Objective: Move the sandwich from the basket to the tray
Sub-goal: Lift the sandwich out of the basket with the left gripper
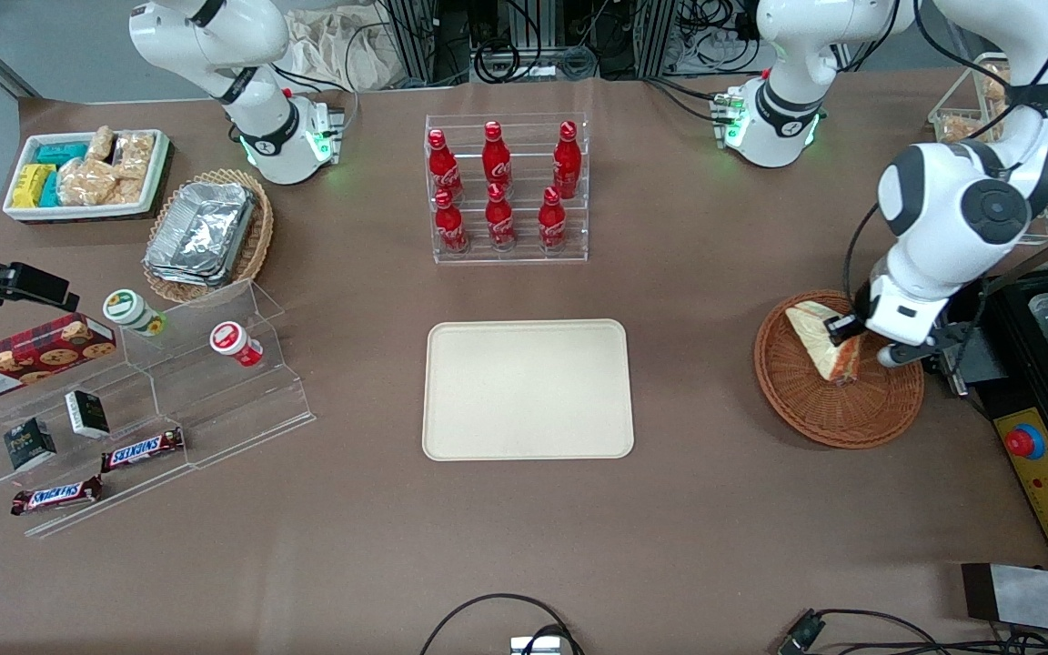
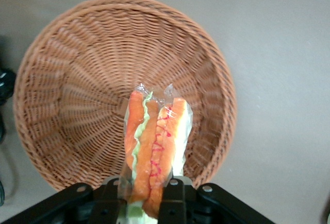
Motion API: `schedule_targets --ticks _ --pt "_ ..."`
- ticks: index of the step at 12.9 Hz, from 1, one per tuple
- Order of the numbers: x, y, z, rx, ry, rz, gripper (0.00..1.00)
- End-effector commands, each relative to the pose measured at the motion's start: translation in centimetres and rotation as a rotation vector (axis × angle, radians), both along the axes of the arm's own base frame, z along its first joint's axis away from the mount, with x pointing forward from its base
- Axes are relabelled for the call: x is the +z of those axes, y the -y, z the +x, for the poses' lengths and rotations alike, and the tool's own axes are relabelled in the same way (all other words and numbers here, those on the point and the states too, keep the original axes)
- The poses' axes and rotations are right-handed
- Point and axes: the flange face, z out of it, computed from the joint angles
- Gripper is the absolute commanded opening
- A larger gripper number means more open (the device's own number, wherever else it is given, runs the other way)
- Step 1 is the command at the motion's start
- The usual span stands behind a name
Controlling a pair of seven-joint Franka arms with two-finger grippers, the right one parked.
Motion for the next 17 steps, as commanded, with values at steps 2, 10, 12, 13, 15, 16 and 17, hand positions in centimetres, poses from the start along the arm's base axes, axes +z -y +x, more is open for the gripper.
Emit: schedule_targets --ticks 2,10,12,13,15,16,17 --pt "1.2 3.3 -0.6 -0.127 0.004 0.028 0.22" --pt "4.5 11.9 1.2 -0.215 -0.022 0.014 0.24" --pt "4.9 13.9 1.8 -0.2 -0.011 -0.001 0.23" --pt "4.8 15.3 2.2 -0.187 -0.014 -0.009 0.23" --pt "5.0 17.9 2.9 -0.177 -0.026 -0.024 0.23" --pt "5.1 19.1 3.3 -0.172 -0.025 -0.025 0.23" --pt "4.9 20.0 3.6 -0.166 -0.019 -0.004 0.23"
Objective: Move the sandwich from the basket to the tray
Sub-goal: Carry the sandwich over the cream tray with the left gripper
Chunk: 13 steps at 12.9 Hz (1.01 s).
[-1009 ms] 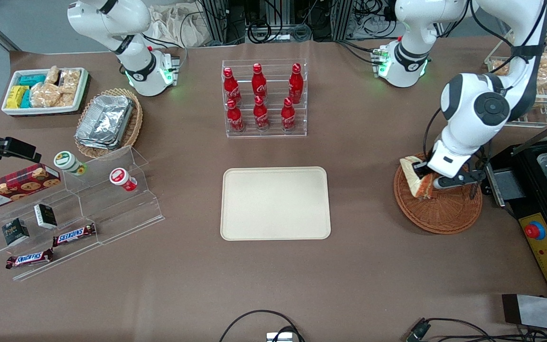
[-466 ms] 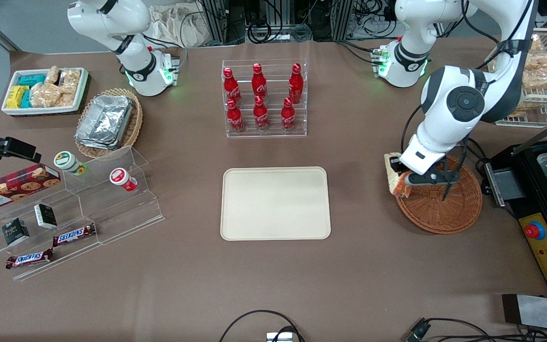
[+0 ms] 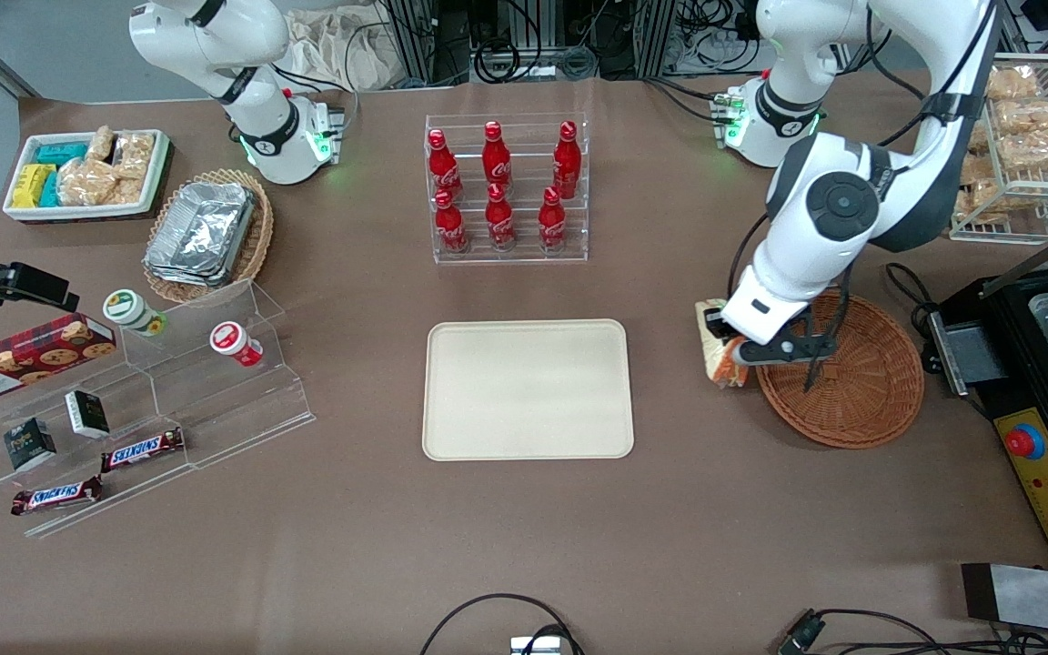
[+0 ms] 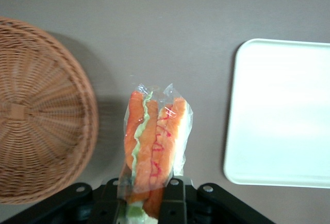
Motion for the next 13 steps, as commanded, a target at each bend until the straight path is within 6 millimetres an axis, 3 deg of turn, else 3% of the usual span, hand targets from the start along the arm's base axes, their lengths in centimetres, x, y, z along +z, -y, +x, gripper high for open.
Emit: schedule_targets --ticks 1,3,6,9,13 --pt "-0.1 3.1 1.6 0.026 -0.004 0.039 0.23" --pt "-0.1 6.2 2.1 0.013 0.006 0.029 0.23" --pt "-0.6 9.2 2.6 -0.005 0.014 0.056 0.23" --pt "-2.1 12.7 2.6 -0.052 0.024 0.067 0.23" --pt "-4.1 15.5 3.5 -0.067 0.02 0.057 0.23"
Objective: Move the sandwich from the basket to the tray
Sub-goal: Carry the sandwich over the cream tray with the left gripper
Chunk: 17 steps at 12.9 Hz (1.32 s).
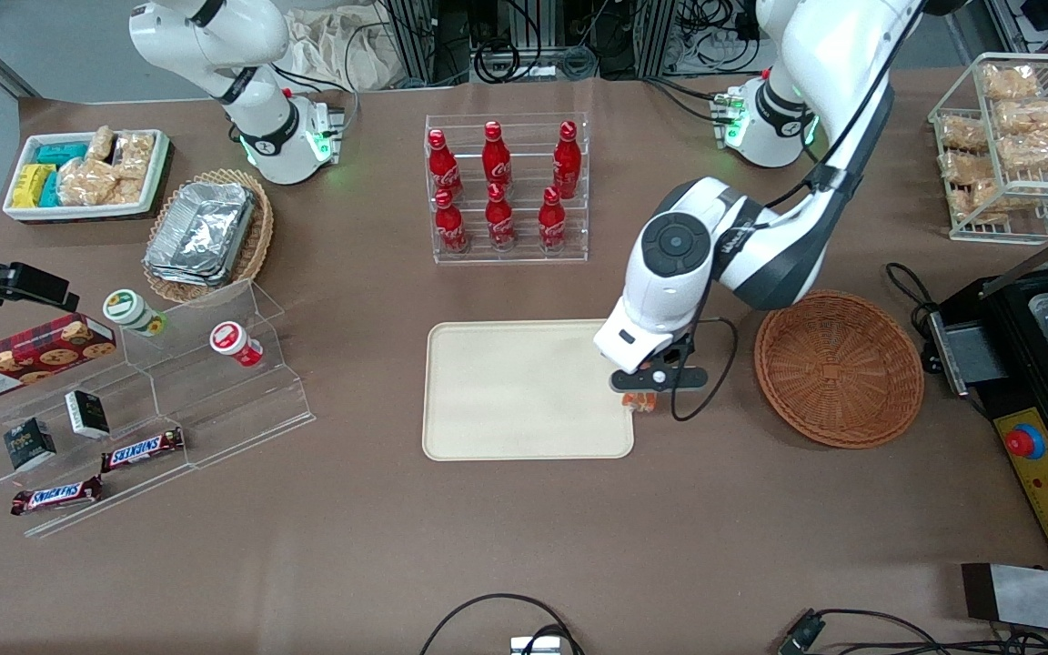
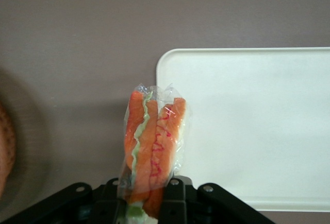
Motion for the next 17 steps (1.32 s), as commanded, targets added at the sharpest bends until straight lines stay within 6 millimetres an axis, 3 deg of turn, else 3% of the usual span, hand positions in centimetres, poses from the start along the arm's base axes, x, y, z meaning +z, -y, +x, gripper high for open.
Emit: schedule_targets --ticks 1,10,17 --pt "-1.1 2.6 1.1 -0.004 -0.005 0.0 0.24" --pt "-6.7 6.6 0.2 -0.031 -0.067 0.002 0.24" --pt "-10.2 7.0 0.2 -0.068 -0.071 0.046 0.24"
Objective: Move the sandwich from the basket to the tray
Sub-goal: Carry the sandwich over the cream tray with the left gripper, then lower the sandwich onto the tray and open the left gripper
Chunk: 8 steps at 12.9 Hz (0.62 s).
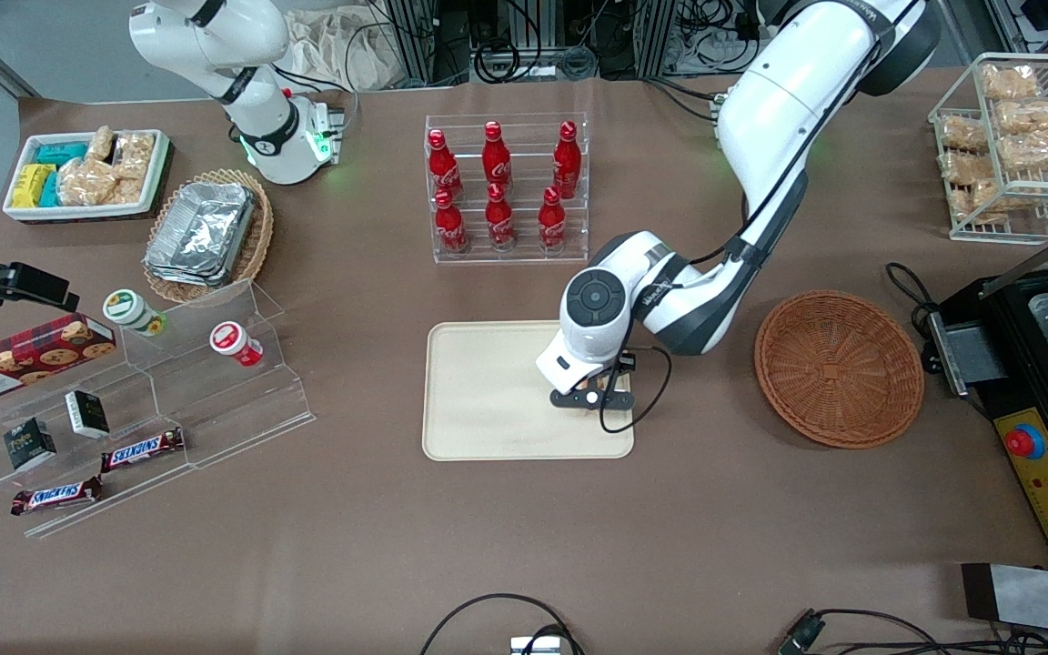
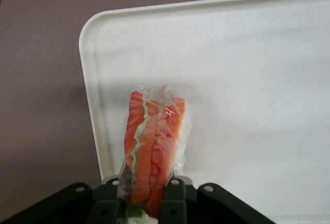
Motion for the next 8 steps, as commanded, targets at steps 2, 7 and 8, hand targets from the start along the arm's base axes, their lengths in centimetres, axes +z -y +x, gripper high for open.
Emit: schedule_targets --ticks 2,7,8 --pt "-0.3 2.8 -0.3 -0.024 0.024 0.014 0.24" --pt "-1.0 3.0 -0.1 0.012 0.027 0.017 0.37" --pt "-1.0 3.0 -0.1 0.012 0.028 0.018 0.37"
